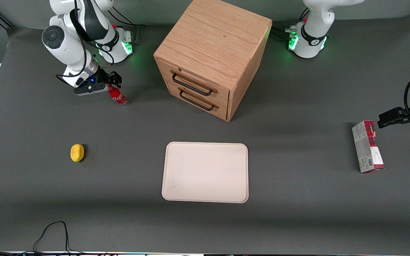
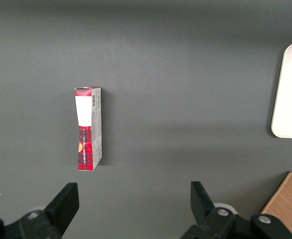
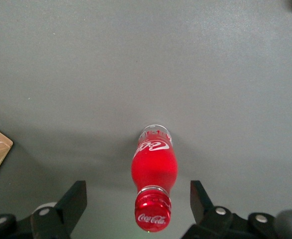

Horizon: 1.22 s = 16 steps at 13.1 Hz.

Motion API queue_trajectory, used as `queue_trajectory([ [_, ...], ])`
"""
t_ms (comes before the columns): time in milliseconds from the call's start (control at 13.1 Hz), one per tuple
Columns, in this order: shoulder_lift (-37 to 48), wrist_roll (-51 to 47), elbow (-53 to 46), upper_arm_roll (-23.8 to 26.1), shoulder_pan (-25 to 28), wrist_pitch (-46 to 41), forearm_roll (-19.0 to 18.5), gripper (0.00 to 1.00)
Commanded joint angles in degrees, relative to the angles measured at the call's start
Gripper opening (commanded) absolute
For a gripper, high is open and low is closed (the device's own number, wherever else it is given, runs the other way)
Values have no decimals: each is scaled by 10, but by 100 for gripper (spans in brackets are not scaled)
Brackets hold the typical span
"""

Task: Place coke bottle on tray
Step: 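Lower the open right gripper around the bottle's neck and close it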

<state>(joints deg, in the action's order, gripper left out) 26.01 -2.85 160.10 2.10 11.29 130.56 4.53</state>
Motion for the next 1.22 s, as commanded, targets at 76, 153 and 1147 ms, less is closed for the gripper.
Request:
queue_trajectory([
  [76, 6, 10, 29, -3, 6, 34, -1, 92],
  [153, 7, 16, 29, -4, 6, 34, -1, 92],
  [1147, 17, 75, 49, -27, 5, 35, -1, 81],
])
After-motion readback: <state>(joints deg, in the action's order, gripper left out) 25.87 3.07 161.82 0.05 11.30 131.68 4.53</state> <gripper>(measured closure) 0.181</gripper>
